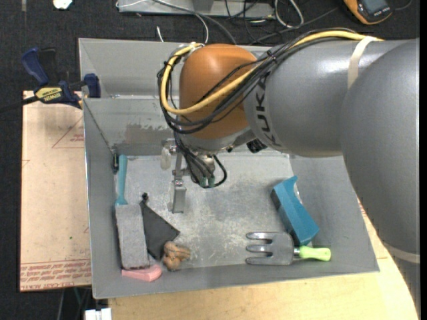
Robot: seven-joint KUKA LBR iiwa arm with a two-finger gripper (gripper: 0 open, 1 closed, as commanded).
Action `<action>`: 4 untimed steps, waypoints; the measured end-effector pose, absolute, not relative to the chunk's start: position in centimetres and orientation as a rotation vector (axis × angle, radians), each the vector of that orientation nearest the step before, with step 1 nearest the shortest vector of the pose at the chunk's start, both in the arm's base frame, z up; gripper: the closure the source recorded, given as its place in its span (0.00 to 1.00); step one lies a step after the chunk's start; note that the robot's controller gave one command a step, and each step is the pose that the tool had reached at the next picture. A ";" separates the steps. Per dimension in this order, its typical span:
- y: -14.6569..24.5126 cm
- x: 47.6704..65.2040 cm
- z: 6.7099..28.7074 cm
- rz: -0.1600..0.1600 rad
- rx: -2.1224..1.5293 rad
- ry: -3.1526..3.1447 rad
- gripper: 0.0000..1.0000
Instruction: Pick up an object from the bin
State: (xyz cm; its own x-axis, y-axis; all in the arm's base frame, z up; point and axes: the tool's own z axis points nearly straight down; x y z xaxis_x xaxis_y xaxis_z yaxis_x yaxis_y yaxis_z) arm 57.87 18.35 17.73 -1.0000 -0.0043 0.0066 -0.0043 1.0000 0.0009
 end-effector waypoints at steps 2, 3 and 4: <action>18.9 56.2 11.5 -0.005 -0.175 -3.138 0.00; 19.6 54.0 12.2 -0.008 -0.595 -3.088 0.00; 19.0 53.6 11.4 -0.006 -0.674 -3.069 0.00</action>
Offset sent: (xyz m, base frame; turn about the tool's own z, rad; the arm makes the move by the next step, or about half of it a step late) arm -0.0287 0.0097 -0.1073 0.1883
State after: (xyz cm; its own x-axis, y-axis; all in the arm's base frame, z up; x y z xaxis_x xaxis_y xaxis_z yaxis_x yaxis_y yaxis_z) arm 53.62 19.02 11.37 -0.9078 0.4193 0.0004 0.4193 0.9078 0.0040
